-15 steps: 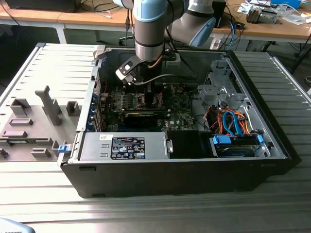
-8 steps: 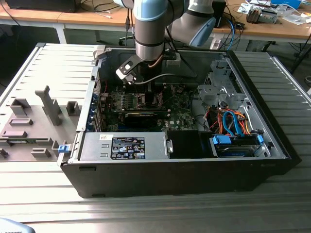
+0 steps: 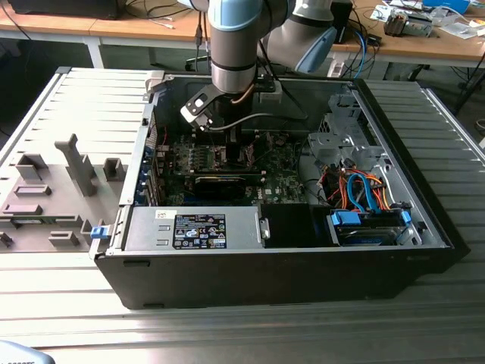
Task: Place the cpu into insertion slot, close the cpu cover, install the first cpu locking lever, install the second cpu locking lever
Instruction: 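Place the cpu into insertion slot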
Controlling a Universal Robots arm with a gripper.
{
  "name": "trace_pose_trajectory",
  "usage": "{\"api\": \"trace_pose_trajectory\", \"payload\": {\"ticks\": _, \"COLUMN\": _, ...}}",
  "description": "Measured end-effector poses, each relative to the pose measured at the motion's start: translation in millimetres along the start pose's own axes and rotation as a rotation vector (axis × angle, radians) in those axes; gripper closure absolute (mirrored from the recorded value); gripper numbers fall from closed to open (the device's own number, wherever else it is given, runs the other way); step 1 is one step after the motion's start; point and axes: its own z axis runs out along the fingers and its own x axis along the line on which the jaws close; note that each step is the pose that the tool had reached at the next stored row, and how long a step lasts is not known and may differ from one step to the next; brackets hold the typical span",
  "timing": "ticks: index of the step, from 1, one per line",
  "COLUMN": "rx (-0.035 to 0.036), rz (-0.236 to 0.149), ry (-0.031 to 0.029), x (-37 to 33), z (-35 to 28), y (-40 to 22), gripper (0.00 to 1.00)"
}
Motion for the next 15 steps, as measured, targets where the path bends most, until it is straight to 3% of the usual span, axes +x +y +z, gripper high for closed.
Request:
{"api": "trace_pose_trajectory", "payload": {"ticks": 9, "rx": 0.0002, "rz": 0.000, "ry": -0.0002, "x": -2.0, "z": -0.1, "y": 0.2, "gripper": 0.38}}
{"api": "trace_pose_trajectory", "payload": {"ticks": 10, "rx": 0.0004, "rz": 0.000, "ry": 0.0004, "x": -2.0, "z": -1.5, "y": 0.2, "gripper": 0.38}}
{"api": "trace_pose_trajectory", "payload": {"ticks": 12, "rx": 0.0003, "rz": 0.000, "ry": 0.0045, "x": -2.0, "z": -11.3, "y": 0.5, "gripper": 0.38}}
{"api": "trace_pose_trajectory", "payload": {"ticks": 15, "rx": 0.0004, "rz": -0.042, "ry": 0.0062, "x": -1.9, "z": -12.7, "y": 0.7, "gripper": 0.39}}
